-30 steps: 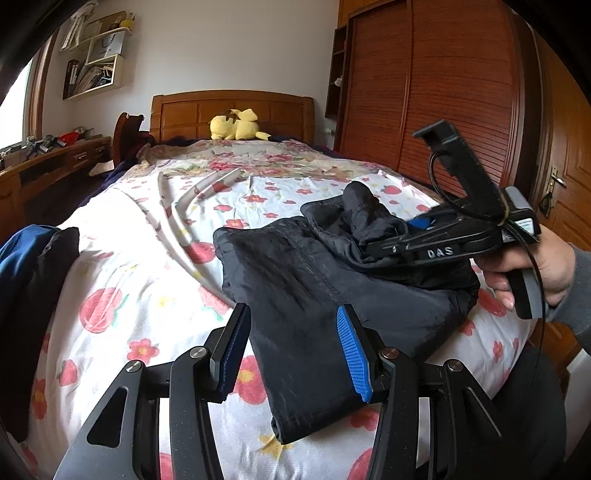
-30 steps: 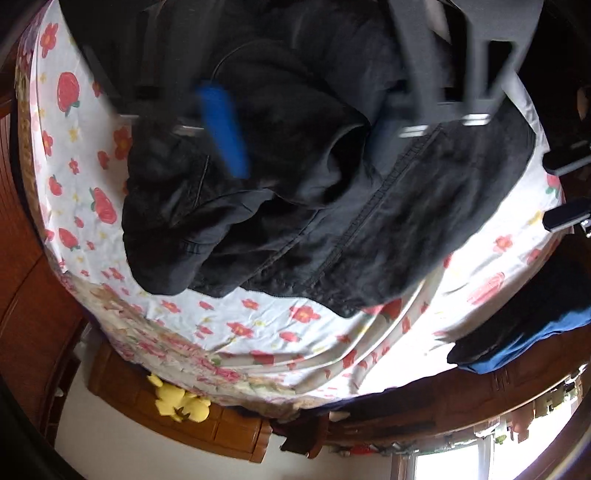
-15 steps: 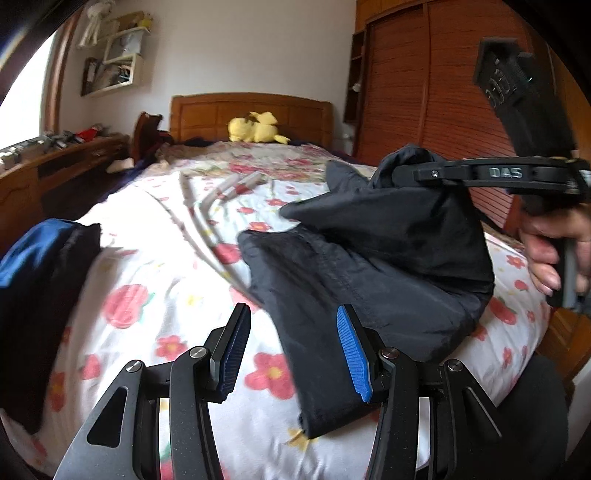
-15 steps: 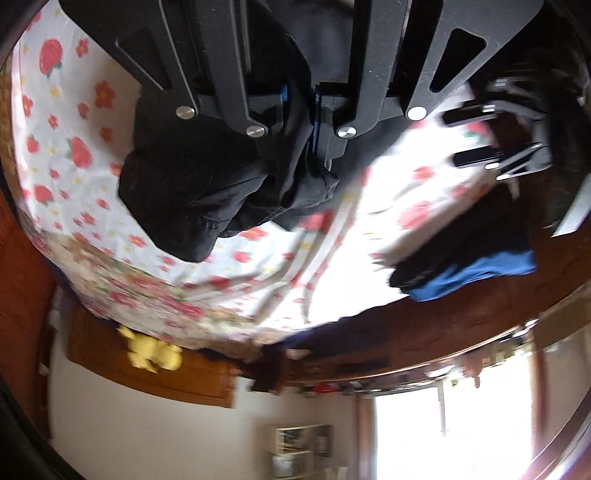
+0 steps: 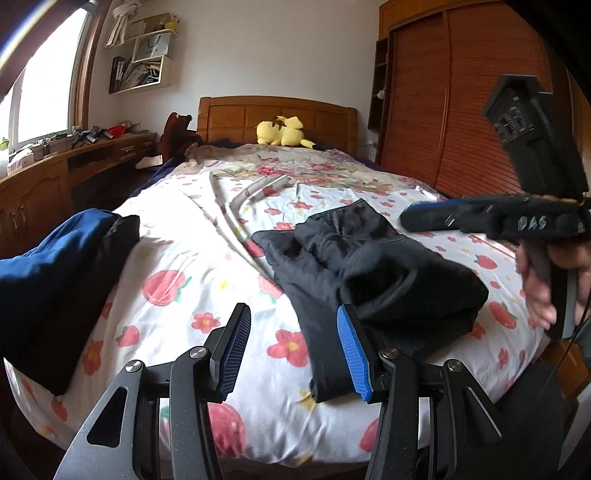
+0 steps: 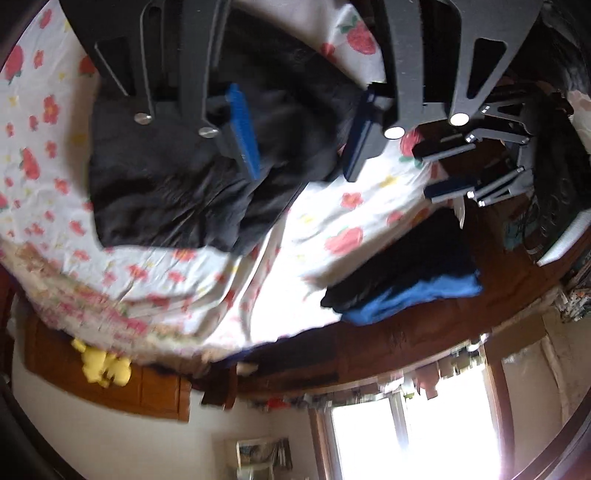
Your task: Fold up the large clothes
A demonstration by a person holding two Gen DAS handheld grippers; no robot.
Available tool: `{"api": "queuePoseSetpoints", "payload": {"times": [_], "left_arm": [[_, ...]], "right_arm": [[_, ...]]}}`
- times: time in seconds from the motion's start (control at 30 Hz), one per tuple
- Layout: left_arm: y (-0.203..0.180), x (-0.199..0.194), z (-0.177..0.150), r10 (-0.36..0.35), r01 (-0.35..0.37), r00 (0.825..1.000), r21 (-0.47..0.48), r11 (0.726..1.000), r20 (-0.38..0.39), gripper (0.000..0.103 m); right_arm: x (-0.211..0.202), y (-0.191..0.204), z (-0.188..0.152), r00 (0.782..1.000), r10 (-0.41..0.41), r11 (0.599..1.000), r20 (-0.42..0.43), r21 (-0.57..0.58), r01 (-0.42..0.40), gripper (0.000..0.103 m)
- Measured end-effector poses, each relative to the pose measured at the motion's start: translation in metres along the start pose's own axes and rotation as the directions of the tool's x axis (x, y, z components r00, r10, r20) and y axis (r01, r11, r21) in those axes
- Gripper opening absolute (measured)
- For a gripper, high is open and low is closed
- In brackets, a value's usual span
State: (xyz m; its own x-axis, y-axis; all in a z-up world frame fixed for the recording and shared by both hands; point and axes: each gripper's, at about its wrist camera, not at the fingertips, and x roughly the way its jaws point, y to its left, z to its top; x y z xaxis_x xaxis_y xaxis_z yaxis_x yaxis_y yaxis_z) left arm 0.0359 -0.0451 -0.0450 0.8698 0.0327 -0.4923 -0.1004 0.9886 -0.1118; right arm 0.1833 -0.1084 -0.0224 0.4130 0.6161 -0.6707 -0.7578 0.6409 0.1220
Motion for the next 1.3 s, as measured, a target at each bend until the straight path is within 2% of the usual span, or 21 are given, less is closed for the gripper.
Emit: {"api": "queuePoseSetpoints", "payload": {"times": [0.13, 0.3, 0.4, 0.5, 0.67, 0.83, 0.9, 0.97, 1.03, 1.1, 1.2, 1.3], "left_arm": [[-0.007, 0.002, 0.012, -0.020, 0.020, 1.000, 0.005, 1.000, 0.007, 0.050], [-0.025, 0.015, 0.028, -0.044, 0.044, 0.999, 0.024, 0.999, -0.004, 0.050], [-0.035, 0.023, 0.031, -0.069, 0.070, 0.997, 0.033, 0.997, -0.015, 0.050], [-0.042, 0.036, 0.031, -0.081, 0.083, 0.995, 0.035, 0.996, -0.053, 0.050], [-0.044, 0.064, 0.025, -0.065, 0.069, 0.989, 0.022, 0.997, -0.136, 0.050], [-0.044, 0.075, 0.026, -0.063, 0.066, 0.986, 0.014, 0.998, -0.156, 0.050], [-0.051, 0.072, 0.029, -0.052, 0.059, 0.987, 0.039, 0.998, -0.153, 0.041], [-0.054, 0.073, 0.029, -0.043, 0.053, 0.986, 0.056, 0.997, -0.159, 0.021], [-0.057, 0.072, 0.027, -0.065, 0.075, 0.985, 0.060, 0.995, -0.162, 0.012], [-0.057, 0.069, 0.026, -0.060, 0.070, 0.988, 0.068, 0.995, -0.142, 0.008], [-0.051, 0.061, 0.029, -0.014, 0.022, 0.995, 0.084, 0.996, -0.101, 0.008], [-0.031, 0.061, 0.024, 0.008, -0.003, 0.994, 0.049, 0.999, -0.112, 0.008]], "right_arm": [[-0.026, -0.023, -0.006, 0.992, -0.121, 0.992, 0.045, -0.029, 0.123, 0.051], [-0.018, -0.074, -0.041, 0.967, -0.254, 0.967, -0.026, -0.002, 0.255, 0.051], [-0.008, -0.102, -0.065, 0.971, -0.223, 0.970, -0.086, 0.075, 0.230, 0.051], [0.004, -0.111, -0.084, 0.979, -0.169, 0.976, -0.115, 0.118, 0.182, 0.051], [0.009, -0.108, -0.097, 0.981, -0.173, 0.977, -0.087, 0.113, 0.183, 0.051], [0.006, -0.108, -0.100, 0.986, -0.153, 0.979, -0.067, 0.124, 0.161, 0.051], [0.002, -0.110, -0.101, 0.988, -0.141, 0.980, -0.058, 0.137, 0.148, 0.051], [-0.002, -0.114, -0.100, 0.991, -0.125, 0.980, -0.045, 0.150, 0.131, 0.051], [-0.006, -0.115, -0.100, 0.992, -0.120, 0.980, -0.037, 0.153, 0.124, 0.051], [-0.012, -0.117, -0.099, 0.992, -0.125, 0.980, -0.022, 0.154, 0.127, 0.051], [-0.017, -0.121, -0.098, 0.993, -0.115, 0.979, -0.005, 0.171, 0.114, 0.051], [-0.020, -0.118, -0.098, 0.997, -0.072, 0.982, 0.004, 0.175, 0.070, 0.051]]}}
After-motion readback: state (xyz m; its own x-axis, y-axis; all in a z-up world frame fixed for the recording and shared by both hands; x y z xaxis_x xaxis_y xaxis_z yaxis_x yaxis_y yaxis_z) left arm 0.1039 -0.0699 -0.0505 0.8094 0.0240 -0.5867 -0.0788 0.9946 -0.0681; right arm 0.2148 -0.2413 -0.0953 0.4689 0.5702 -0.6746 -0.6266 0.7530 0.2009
